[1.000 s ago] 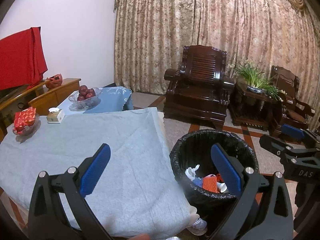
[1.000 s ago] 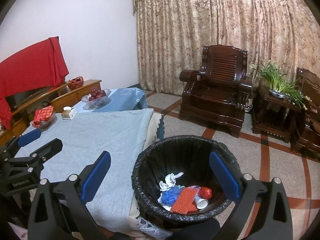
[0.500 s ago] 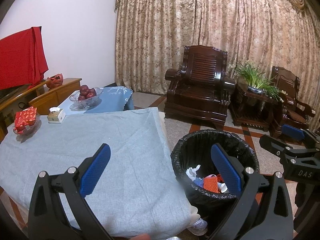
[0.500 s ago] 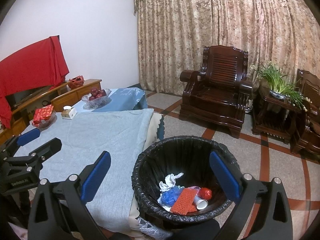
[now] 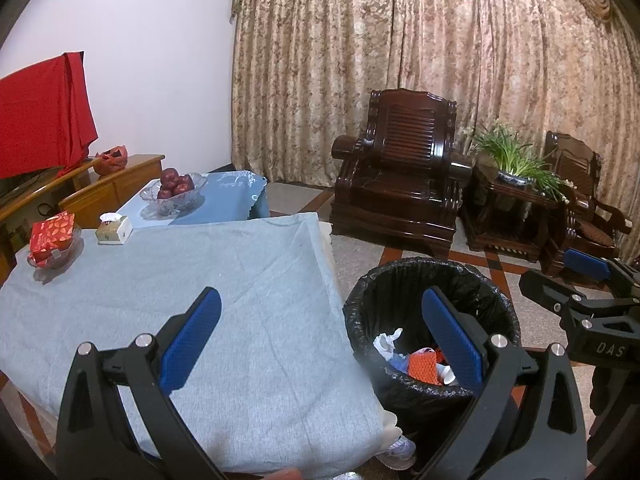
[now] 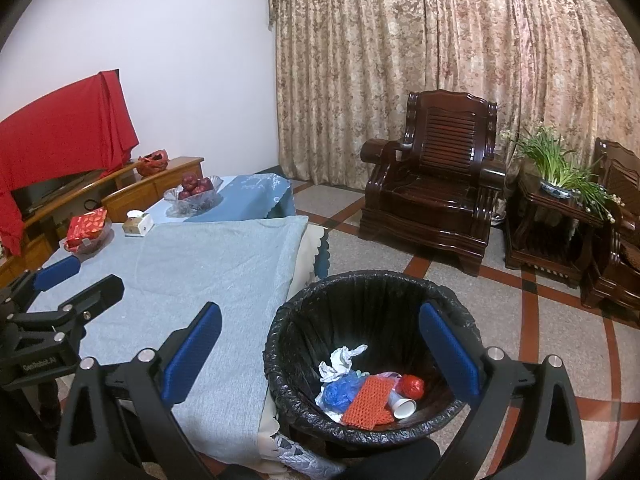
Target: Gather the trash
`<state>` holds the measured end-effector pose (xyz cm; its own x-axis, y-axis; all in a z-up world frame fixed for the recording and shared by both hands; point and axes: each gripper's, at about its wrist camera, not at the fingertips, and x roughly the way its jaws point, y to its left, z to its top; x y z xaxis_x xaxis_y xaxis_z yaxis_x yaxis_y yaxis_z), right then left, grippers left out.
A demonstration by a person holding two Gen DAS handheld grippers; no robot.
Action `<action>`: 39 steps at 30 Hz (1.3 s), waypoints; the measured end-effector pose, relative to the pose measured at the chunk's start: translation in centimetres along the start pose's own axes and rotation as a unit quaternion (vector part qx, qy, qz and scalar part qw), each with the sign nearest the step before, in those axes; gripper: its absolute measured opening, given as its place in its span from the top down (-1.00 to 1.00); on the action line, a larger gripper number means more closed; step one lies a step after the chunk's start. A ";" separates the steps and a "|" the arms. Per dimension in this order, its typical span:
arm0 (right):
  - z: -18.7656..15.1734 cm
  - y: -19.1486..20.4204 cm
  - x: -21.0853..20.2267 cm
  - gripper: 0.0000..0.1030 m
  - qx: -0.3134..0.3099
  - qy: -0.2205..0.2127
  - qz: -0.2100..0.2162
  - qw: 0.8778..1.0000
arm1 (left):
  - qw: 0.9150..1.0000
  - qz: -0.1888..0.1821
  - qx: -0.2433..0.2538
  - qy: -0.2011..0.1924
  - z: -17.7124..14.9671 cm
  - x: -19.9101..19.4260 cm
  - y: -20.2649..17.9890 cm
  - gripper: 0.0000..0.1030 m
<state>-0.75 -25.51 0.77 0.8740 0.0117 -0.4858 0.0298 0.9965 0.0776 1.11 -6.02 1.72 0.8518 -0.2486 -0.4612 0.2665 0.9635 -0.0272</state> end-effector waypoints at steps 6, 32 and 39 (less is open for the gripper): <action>0.0 0.0 0.0 -0.88 0.000 0.000 0.000 1.000 | 1.000 0.000 0.000 0.000 0.0 0.0 0.0 -0.90; 0.1 0.0 0.0 -0.88 0.000 0.002 0.000 1.000 | 1.000 0.000 0.000 0.002 0.3 0.0 0.4 -0.90; 0.1 0.0 0.0 -0.88 0.000 0.001 0.000 1.000 | 1.000 0.000 0.000 0.002 0.4 0.0 0.4 -0.90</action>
<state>-0.65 -25.56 0.86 0.8726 0.0125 -0.4882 0.0290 0.9966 0.0775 1.38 -5.65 2.07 0.8497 -0.2485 -0.4651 0.2667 0.9634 -0.0276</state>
